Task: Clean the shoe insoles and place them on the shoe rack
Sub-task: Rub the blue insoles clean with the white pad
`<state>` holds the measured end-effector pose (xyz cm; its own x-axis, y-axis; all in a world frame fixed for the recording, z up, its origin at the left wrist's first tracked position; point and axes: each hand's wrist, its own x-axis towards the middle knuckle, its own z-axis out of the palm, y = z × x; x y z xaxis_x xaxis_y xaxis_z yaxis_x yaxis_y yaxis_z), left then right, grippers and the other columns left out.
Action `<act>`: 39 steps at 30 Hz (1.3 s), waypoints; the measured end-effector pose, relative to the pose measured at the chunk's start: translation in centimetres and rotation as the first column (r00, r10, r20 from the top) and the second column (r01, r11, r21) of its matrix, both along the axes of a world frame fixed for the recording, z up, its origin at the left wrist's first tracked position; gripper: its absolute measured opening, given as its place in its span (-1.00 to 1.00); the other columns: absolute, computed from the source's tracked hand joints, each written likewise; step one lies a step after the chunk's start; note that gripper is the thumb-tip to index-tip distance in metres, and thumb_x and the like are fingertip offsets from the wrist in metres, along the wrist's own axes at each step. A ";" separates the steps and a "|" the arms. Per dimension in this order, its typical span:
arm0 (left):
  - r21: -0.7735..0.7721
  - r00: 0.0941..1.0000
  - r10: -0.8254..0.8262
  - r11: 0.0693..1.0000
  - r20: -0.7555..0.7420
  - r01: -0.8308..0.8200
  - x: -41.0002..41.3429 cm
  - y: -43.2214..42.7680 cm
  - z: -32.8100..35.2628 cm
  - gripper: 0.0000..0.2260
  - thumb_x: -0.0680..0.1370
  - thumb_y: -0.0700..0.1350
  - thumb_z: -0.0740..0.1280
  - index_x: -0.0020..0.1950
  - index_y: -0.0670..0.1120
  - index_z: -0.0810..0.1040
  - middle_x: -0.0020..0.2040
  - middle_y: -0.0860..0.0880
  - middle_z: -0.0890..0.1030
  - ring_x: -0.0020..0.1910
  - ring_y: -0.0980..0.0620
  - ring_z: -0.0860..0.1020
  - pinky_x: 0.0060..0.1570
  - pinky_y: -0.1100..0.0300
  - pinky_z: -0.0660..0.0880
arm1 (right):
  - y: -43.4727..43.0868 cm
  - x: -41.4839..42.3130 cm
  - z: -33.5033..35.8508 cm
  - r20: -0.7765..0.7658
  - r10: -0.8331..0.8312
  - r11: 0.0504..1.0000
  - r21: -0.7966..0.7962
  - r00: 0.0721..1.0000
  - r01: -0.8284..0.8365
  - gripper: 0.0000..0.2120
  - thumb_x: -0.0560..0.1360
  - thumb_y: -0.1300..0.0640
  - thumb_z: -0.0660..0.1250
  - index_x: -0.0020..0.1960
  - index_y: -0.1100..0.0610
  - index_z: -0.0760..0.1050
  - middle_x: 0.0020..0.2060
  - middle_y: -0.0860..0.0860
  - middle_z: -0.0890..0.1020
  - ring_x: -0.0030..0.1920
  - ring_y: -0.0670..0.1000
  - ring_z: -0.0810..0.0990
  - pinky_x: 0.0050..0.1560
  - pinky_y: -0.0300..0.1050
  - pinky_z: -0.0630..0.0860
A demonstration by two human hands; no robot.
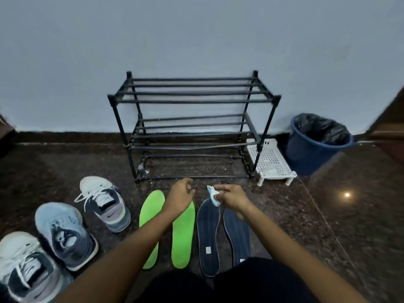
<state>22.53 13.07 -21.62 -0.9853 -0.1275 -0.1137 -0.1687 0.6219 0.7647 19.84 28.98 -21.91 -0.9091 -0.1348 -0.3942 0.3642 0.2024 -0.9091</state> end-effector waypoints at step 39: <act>0.067 0.898 -0.429 0.897 -0.099 0.437 -30.3 33.2 4.5 -0.71 0.60 -0.27 0.17 0.32 -0.20 0.45 0.19 -0.17 0.56 0.14 -0.10 0.52 -0.01 0.23 0.37 | 33.6 -29.0 6.1 -0.171 -0.779 0.612 0.000 0.603 0.791 -0.87 0.43 0.37 0.38 -0.26 0.23 0.49 -0.20 0.18 0.56 -0.39 -0.03 0.50 -0.59 -0.37 0.42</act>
